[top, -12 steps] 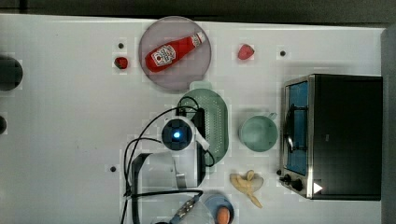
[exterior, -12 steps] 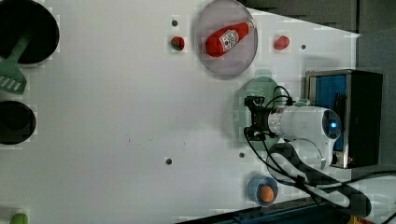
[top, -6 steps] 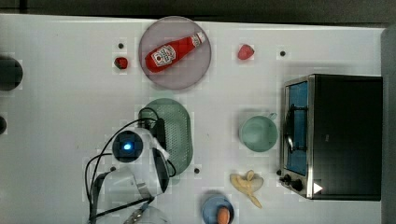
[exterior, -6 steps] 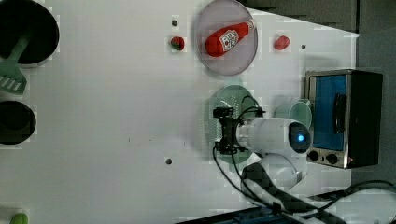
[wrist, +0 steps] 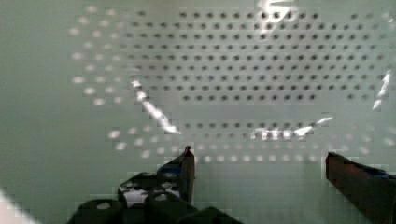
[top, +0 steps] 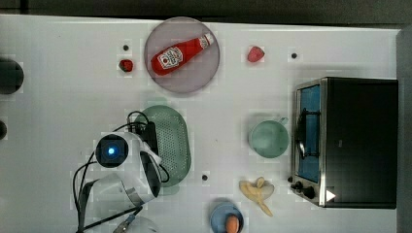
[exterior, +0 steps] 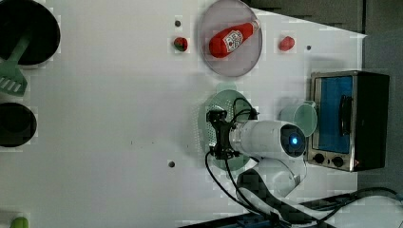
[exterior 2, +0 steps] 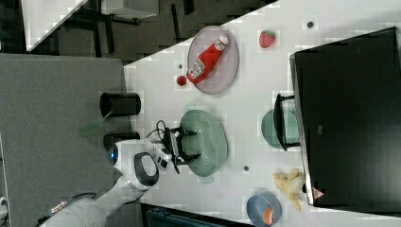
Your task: Drag strainer right to left.
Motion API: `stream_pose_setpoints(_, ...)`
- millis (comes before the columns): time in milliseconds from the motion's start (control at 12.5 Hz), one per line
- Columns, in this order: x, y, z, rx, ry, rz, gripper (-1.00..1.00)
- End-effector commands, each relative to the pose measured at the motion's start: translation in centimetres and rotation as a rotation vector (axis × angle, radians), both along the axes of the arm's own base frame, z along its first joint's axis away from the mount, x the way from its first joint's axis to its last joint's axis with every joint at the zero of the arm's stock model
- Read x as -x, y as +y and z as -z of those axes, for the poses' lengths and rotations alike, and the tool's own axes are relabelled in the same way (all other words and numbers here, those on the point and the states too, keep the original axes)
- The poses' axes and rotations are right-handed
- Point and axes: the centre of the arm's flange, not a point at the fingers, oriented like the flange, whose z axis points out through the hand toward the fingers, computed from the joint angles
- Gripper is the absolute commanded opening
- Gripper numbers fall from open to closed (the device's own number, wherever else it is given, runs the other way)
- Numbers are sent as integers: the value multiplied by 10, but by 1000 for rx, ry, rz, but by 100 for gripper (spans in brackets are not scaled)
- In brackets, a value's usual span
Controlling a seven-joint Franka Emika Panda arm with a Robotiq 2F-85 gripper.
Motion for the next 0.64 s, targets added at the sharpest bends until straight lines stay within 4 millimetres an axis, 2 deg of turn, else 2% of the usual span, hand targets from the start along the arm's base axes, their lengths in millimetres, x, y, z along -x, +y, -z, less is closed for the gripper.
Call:
stream_pose_setpoints(80, -16, 24, -1, -2, 6, 59, 100)
stream_pose_setpoints(640, -24, 100, 2, -32, 11, 128, 100)
